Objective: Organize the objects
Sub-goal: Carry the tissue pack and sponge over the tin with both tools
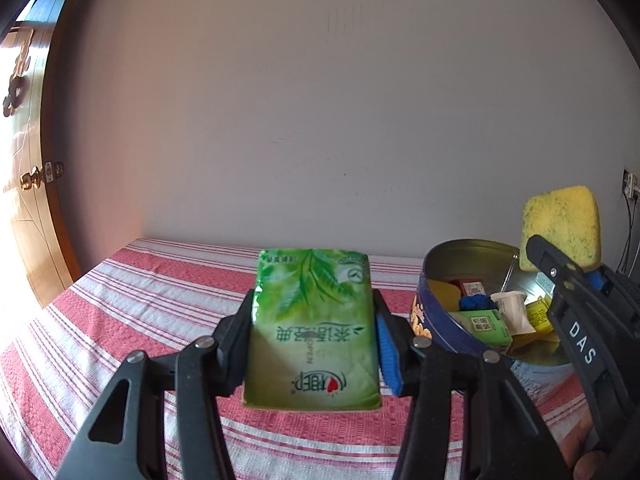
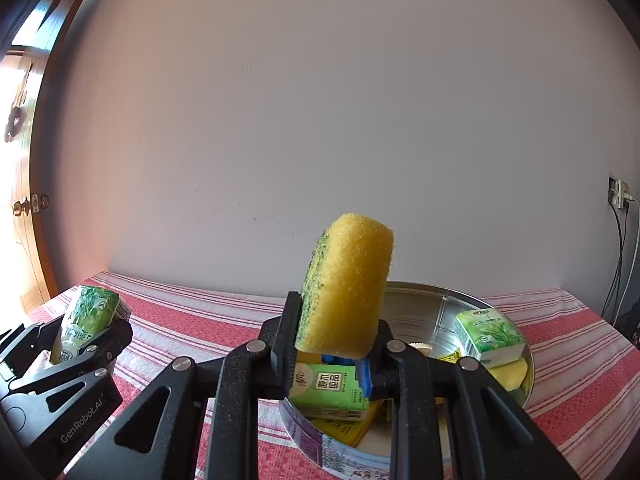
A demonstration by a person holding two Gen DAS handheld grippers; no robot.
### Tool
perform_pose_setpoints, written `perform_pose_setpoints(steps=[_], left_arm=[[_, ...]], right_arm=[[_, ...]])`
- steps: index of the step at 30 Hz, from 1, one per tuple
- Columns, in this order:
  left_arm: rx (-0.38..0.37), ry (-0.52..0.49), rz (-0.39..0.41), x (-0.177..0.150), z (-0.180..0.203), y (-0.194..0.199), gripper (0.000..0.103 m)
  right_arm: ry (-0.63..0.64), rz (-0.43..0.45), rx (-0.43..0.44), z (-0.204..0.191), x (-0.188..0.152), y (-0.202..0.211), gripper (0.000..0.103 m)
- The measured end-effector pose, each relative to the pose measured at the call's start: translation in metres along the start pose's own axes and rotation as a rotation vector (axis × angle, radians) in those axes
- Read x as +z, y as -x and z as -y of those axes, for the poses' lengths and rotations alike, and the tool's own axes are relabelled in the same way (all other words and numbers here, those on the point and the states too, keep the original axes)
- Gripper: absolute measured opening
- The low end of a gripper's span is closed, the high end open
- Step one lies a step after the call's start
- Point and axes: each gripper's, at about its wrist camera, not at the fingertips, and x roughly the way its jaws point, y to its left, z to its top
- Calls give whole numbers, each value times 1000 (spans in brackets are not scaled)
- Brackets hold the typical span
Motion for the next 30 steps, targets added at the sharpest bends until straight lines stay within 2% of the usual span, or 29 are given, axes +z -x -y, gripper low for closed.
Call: perform_pose_setpoints(steps=[5,10,15,18,22,30], left_arm=[[-22,-23,19,11,27,10,52],[-39,-45,36,17,50,15,52],[-71,-46,25,20,65,12,52],[-82,-36,18,24,72,4,52],[-112,-22,-4,27,87,-10,52],[-162,-86,-13,32,119,-39,52]], right_arm=[[-29,13,-33,22,11,-2,26],[-12,66,-60,32,25,7,26],[8,93,-64,42,29,8,26],[35,65,-82,53,26,-3,26],[2,18,-104,72,27,-19,26],[45,-12,-195,91,27,-43,26]])
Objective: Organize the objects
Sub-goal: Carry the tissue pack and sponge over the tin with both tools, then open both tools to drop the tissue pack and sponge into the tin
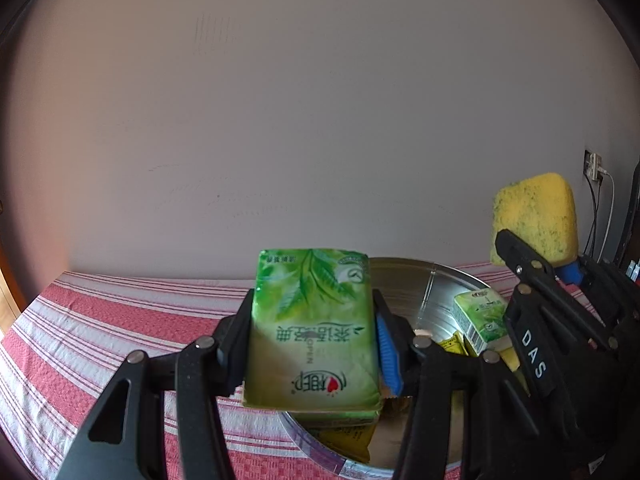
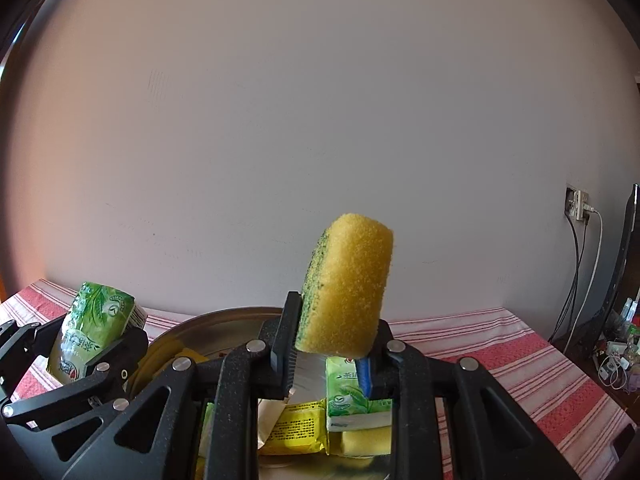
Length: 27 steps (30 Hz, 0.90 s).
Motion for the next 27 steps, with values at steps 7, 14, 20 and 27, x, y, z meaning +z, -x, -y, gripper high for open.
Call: perform_pose_setpoints(steps=[7,14,20,27], left_arm=[[-33,11,-29,-1,4,-30,52],[-42,-1,-40,4,2,-49,52],[-43,20,-75,4,-5,-65,52],[-15,-6,-123,-3,-20,-83,52]], right_arm=[[-18,-96,-56,20,-9,-38,26],[-15,-139,-63,22,-14,-53,26],[13,-171,-59,11,-20,-62,26],[39,-206,-46,1,-24,-68,26]])
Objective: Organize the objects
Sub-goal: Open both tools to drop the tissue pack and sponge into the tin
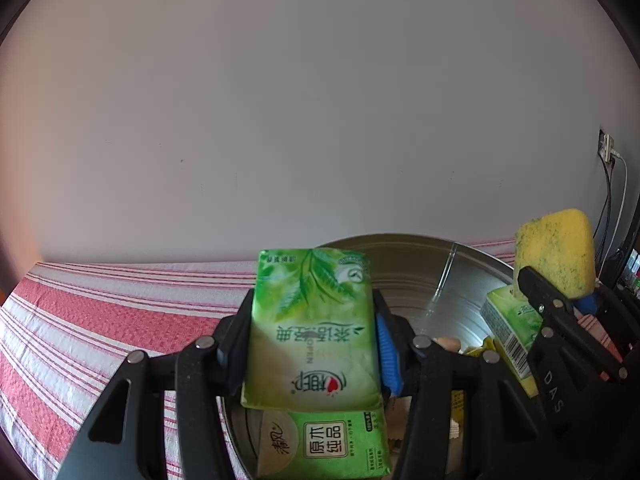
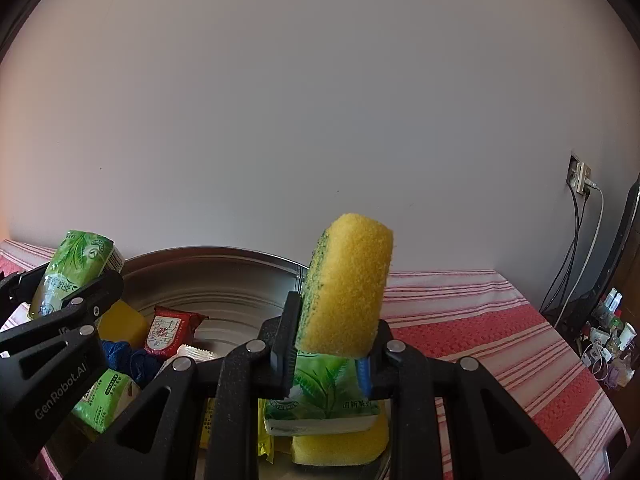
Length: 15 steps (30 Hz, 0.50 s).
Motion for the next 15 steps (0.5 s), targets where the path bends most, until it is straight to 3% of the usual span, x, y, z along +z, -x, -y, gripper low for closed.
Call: perform_pose_setpoints(steps=[8,15], left_arm=[[31,-15,-15,-4,21,5,52],[39,-19,-39,-5,26,-3,52]], right_arm=[[22,-21,2,-16,-6,10,26],[33,-61,95,-27,-8,17,26]])
